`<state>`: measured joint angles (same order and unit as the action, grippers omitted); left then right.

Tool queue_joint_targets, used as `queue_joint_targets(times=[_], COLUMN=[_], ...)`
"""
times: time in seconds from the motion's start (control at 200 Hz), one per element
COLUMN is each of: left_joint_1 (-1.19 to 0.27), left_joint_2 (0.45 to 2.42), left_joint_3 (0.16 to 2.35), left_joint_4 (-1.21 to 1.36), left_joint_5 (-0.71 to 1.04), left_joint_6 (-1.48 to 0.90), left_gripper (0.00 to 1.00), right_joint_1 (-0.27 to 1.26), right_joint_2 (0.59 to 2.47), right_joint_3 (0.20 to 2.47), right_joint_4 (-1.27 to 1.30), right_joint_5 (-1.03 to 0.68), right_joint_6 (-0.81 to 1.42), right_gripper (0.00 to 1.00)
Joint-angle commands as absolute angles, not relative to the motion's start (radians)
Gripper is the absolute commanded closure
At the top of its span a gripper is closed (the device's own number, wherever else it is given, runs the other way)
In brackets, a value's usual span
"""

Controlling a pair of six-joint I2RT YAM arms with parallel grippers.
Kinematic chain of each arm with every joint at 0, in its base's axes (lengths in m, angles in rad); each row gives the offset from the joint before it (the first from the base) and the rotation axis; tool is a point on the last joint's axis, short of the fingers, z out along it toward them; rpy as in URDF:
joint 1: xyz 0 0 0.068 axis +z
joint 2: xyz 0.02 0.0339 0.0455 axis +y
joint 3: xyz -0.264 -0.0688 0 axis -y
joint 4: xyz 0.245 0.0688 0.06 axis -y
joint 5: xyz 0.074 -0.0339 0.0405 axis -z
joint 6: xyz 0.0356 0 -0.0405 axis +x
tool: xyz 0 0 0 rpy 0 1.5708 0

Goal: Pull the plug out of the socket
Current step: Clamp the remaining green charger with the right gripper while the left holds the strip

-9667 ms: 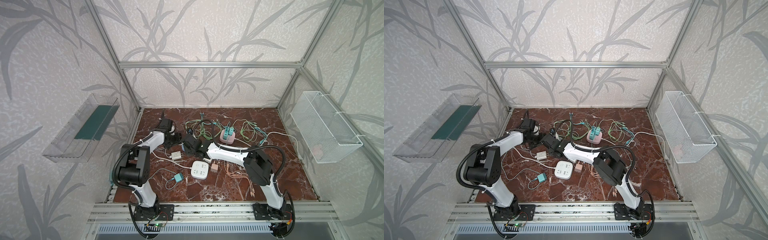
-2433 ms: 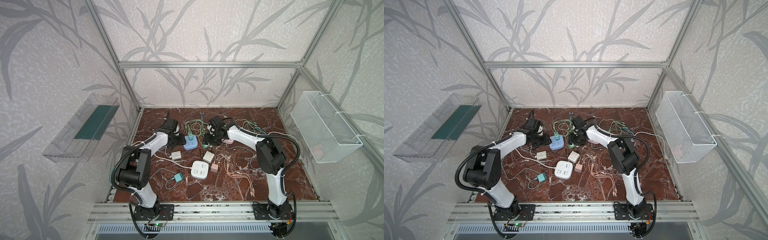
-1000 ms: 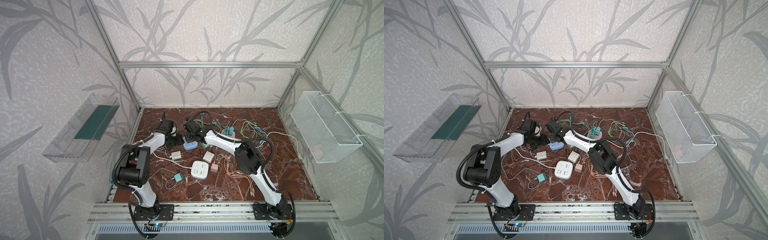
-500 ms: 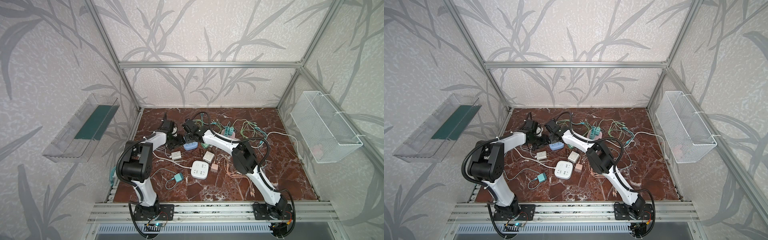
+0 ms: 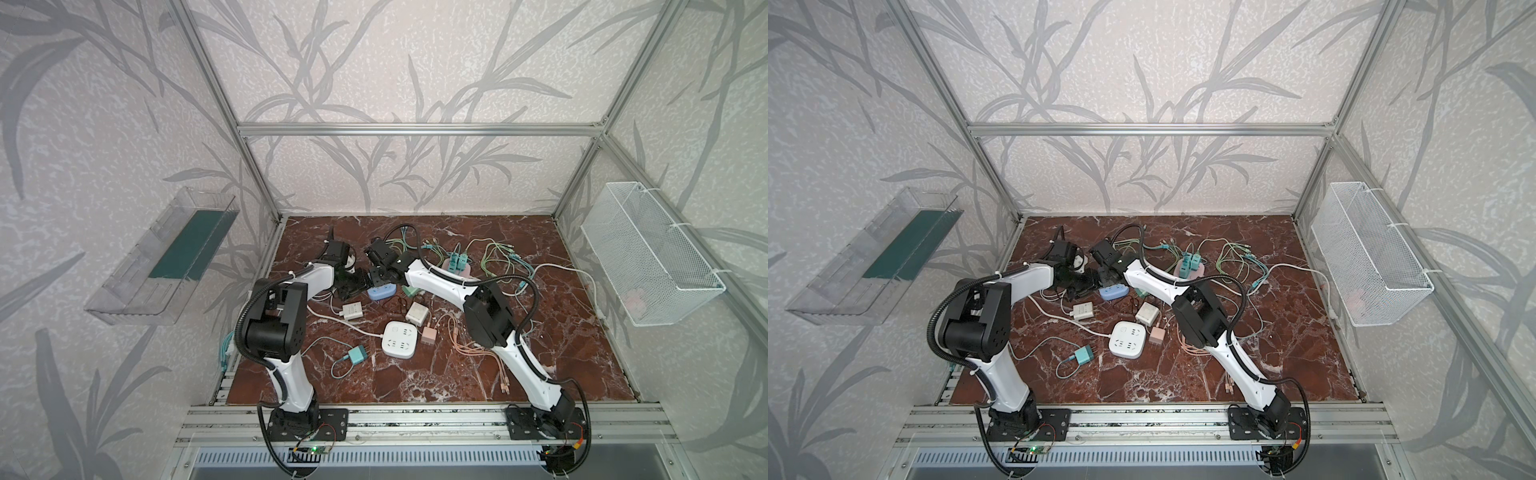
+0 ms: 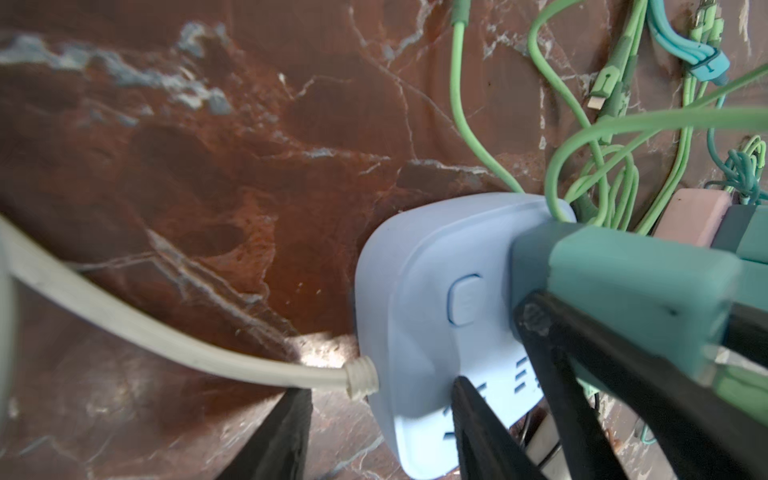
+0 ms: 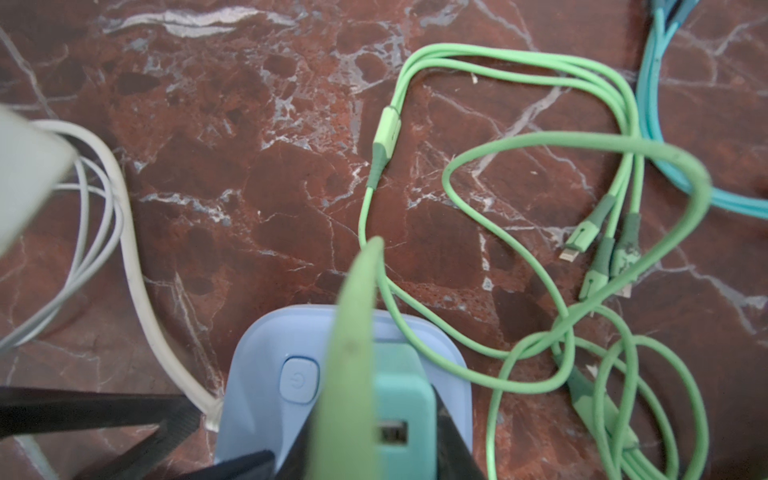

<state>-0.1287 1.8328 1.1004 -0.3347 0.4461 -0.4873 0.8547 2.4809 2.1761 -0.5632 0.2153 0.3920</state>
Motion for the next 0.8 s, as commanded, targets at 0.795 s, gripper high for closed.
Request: queue_joint_targets(times=[0.795], left_joint_1=[-0.137], left_joint_2=[1.898], left_joint_3=[1.154], left_joint_4=[-0.418], left_joint_5=[0.366], left_joint_6=[-0.474], left_gripper=[0.50], right_joint_1=[0.865], right_joint_2=[2.441], right_joint_3=[2.204], right_joint_4=[-0.585], right_joint_5=[0.168], right_joint_6=[0.470], right_gripper=[0.85])
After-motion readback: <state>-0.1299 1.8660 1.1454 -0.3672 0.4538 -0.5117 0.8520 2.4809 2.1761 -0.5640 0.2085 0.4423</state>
